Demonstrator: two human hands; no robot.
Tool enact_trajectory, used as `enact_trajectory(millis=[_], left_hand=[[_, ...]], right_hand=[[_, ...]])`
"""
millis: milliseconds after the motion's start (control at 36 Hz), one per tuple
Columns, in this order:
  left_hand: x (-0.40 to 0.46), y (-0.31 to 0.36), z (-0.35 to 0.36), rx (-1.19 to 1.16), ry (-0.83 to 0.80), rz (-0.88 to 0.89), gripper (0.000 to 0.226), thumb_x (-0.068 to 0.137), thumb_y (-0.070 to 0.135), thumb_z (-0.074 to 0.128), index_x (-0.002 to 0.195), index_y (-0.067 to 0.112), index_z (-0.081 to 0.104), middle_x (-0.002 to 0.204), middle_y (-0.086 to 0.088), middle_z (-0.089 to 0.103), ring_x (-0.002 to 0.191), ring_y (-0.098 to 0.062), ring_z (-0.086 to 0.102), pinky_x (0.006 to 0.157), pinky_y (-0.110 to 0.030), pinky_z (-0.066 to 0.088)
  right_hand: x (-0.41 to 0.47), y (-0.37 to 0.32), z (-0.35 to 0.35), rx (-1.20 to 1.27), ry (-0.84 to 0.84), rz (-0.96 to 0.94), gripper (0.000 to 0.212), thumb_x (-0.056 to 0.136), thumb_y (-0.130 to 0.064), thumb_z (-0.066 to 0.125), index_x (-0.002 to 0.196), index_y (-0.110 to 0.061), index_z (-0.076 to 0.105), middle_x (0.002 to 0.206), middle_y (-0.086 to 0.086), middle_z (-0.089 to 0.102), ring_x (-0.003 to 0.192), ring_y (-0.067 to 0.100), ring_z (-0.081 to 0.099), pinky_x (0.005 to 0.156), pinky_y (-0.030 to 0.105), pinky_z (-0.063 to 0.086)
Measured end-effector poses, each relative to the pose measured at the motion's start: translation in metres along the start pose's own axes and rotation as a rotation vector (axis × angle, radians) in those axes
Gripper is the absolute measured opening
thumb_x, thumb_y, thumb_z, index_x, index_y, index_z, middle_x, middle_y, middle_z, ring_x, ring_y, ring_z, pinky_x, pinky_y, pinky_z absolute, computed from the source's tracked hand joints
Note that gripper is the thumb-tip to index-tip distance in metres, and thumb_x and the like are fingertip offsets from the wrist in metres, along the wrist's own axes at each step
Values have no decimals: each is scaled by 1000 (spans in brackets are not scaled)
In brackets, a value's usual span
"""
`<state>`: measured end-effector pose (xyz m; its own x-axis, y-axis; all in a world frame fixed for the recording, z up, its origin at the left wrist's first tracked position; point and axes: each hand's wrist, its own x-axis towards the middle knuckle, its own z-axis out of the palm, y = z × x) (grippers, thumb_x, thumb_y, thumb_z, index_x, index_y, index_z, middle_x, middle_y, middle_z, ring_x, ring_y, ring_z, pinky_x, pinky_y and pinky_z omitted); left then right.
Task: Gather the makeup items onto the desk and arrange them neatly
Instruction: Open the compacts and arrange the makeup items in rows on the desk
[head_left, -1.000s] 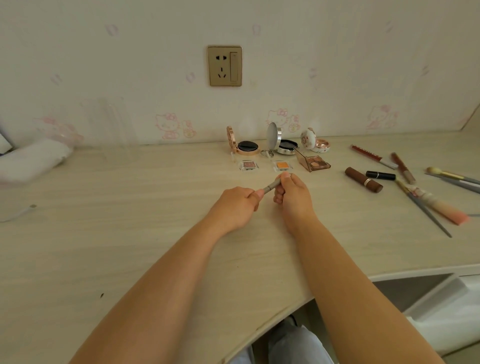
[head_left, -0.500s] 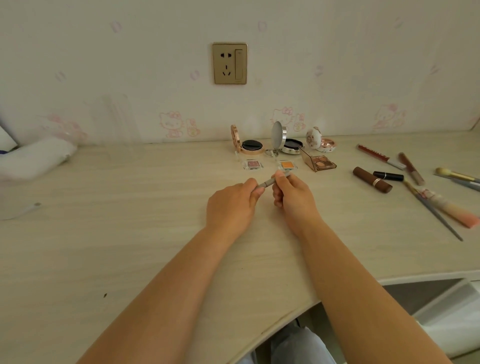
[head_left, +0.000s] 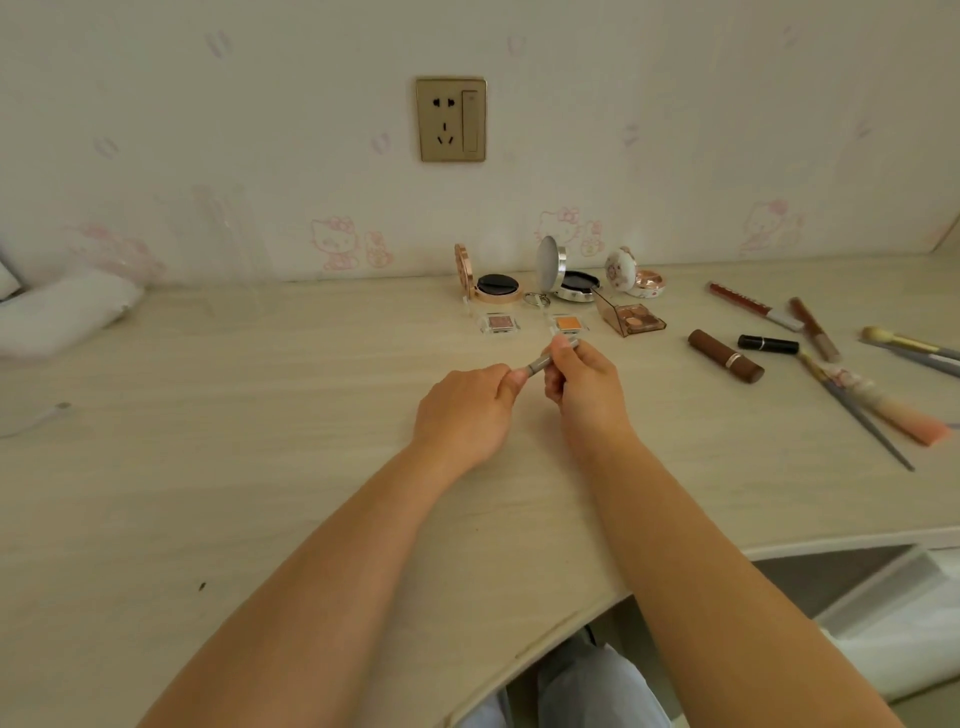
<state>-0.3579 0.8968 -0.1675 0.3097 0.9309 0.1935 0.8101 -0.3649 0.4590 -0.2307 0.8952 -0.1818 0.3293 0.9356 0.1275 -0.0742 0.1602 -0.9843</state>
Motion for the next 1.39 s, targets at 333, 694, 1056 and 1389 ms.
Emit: enact_trajectory(millis=[333, 694, 1056, 1389], left_hand=[[-5, -9, 5, 282, 225, 147, 35, 98, 45, 24, 99, 19, 49, 80, 5, 54, 65, -21, 49, 52, -30, 27], [-10, -25, -7, 4, 222, -116, 33, 99, 41, 25, 81, 20, 43, 66, 1, 47, 72, -31, 50, 58, -35, 35], [14, -35, 5, 8, 170, -29, 29, 99, 26, 32, 107, 16, 58, 104, -5, 55, 91, -25, 54, 71, -35, 40], [65, -49, 18, 166, 93, 52, 28, 95, 33, 45, 119, 29, 60, 115, 3, 53, 108, -19, 48, 83, -37, 44]], right_hand=[[-1, 2, 1, 26, -84, 58, 30, 96, -28, 46, 72, -17, 61, 53, -8, 49, 49, 6, 42, 50, 21, 35], [15, -10, -29, 389, 254, 111, 38, 101, -26, 35, 67, -16, 49, 46, -9, 38, 39, 3, 31, 38, 16, 26], [44, 3, -34, -318, 188, 0, 21, 97, -14, 40, 107, -11, 57, 76, -5, 52, 69, 8, 49, 62, 17, 39], [84, 12, -33, -743, 99, -104, 11, 93, -22, 53, 85, -16, 58, 73, -9, 48, 73, 11, 44, 60, 22, 29]])
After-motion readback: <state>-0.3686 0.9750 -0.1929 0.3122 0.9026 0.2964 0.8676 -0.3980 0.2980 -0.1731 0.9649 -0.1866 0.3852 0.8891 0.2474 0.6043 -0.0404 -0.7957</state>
